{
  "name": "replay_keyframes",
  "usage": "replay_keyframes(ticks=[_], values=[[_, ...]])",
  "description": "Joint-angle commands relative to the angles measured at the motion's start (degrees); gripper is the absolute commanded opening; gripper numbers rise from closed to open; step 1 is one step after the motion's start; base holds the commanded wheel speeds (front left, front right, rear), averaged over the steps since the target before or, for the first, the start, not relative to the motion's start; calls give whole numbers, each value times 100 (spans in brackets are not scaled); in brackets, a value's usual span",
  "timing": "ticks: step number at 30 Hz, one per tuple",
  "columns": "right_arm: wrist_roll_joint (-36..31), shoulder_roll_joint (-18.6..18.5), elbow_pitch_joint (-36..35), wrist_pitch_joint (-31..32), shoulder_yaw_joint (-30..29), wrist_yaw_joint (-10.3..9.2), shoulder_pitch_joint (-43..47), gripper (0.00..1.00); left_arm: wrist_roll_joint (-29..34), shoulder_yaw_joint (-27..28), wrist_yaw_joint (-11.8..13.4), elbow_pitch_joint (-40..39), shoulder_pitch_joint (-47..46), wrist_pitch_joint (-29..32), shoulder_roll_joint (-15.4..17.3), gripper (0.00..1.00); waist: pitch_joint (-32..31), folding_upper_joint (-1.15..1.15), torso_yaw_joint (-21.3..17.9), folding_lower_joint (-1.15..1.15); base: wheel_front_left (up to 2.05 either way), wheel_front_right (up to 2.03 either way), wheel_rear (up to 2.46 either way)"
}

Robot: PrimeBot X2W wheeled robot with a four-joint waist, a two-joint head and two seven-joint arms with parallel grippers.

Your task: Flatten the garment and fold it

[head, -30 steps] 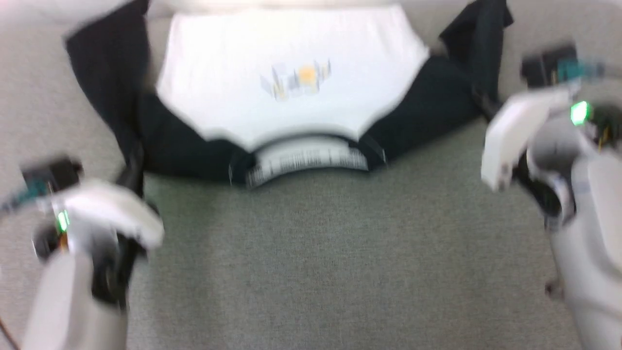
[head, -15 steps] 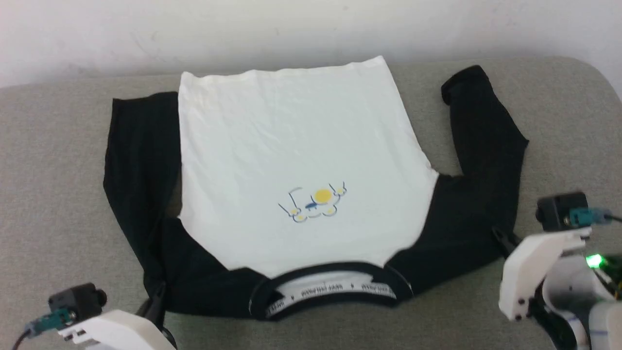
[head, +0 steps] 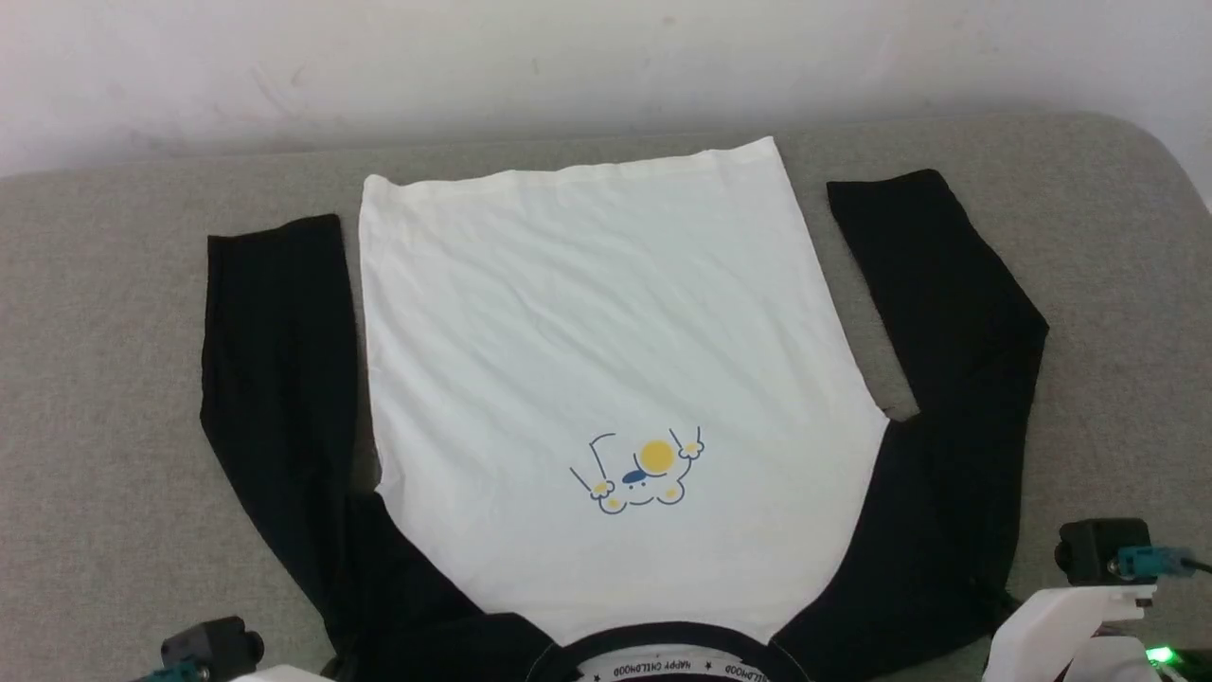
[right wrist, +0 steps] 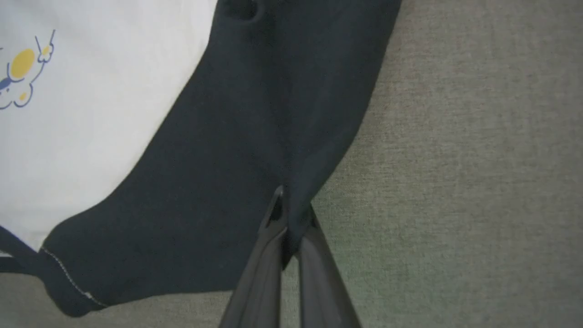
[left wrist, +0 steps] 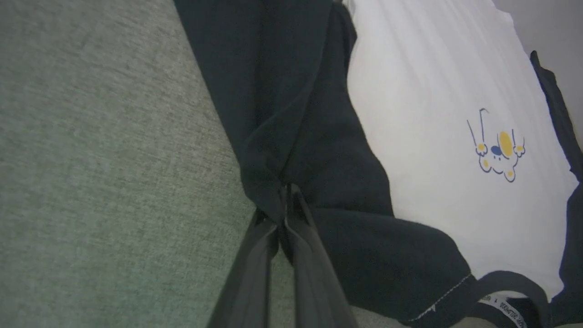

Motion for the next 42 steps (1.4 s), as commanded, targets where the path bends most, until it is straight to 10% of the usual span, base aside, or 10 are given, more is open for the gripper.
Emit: replay_keyframes(ticks=[1,2,3,4,5,24,34,42], values=[[74,0,147,-161,-16,-13,32,0,110,-6,-4,99,-22,-95,-12,0,-10,0,-14,0,0,0,0],[106,0,248,-276,-2,-13,20,0,153,-21,1,166,-45,-154,-18,37,-20,0,-19,0,0,0,0],[128,0,332,-387,22,-13,8,34,167,-43,-8,229,-60,-187,-32,100,-35,0,-22,0,0,0,0],[165,0,406,-487,57,-13,1,85,166,-60,-20,283,-70,-208,-47,100,-54,0,-23,0,0,0,0],[223,0,476,-570,78,-13,1,100,159,-68,-30,321,-76,-234,-63,100,-76,0,-22,0,0,0,0],[-245,1,-270,-2794,-122,-13,-196,100,736,474,198,-448,-478,-1130,393,100,-123,0,-70,0,0,0,0],[-370,1,-456,-3295,355,-13,-999,100,1223,283,-462,669,-3012,-1063,1482,100,879,0,-409,0,0,0,0],[-133,2,-358,-3523,656,-13,-1603,100,822,71,-931,1834,-5141,583,2092,100,1958,0,-923,0,0,0,0]])
